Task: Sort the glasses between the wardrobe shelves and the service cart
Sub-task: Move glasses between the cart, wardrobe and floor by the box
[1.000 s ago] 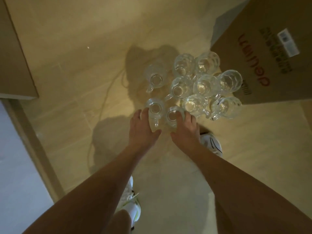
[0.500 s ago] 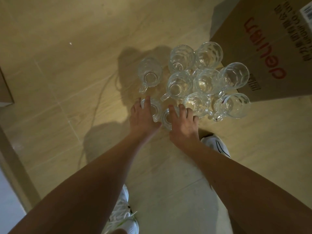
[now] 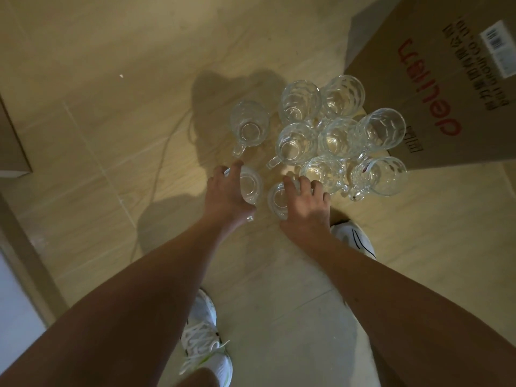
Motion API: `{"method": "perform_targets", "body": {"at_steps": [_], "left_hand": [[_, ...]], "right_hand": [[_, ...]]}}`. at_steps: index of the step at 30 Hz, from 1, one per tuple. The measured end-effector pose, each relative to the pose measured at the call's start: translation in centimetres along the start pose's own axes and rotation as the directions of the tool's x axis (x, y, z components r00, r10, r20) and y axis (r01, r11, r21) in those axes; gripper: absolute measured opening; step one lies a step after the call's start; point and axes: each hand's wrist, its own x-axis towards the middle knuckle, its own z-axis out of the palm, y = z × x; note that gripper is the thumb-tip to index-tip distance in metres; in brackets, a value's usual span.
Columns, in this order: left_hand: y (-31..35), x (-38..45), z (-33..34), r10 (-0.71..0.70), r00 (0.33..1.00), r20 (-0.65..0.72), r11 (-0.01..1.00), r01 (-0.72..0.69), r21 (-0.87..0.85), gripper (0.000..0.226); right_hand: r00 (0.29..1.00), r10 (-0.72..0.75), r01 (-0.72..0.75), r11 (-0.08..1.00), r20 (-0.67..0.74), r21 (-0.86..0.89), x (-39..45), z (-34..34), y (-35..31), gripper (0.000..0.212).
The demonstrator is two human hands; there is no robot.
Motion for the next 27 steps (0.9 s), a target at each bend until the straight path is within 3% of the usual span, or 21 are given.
{"method": "perform_targets", "body": {"at_steps": [6,13,18,21,27], "left_hand": [[2.0,-4.5,-6.7,-0.010,0.999,-0.045,0.999,0.009,-0.040,0.107],[7.0,-10.7,-19.5,-0.001,0.990,-0.144,0.992,-0.017,-0.123,0.106],[11.9,-15.7,-29.6,0.015,0.966,-0.260,0.972,-0.075,-0.222,0.106],[15.6,-18.7,-35.9,0.046,0.940,-0.338,0.951,-0.145,-0.273,0.108],[24.3,-24.2,-48.1,0.129,0.824,-0.551,0.901,-0.330,-0.282,0.107]], "right_hand": [[0.997,-0.020,0.016,0.999,0.072,0.052,-1.6,-7.6,-1.9,0.093],[0.996,-0.010,-0.013,0.968,0.088,0.252,-3.4,-21.6,-4.4,0.101],[1.000,0.005,0.002,0.886,-0.014,0.464,-5.6,-33.5,-6.4,0.104],[0.992,-0.018,0.084,0.847,-0.128,0.526,-7.0,-41.3,-7.5,0.107],[0.939,-0.018,0.216,0.808,-0.344,0.549,-8.9,-56.1,-9.6,0.108]]}}
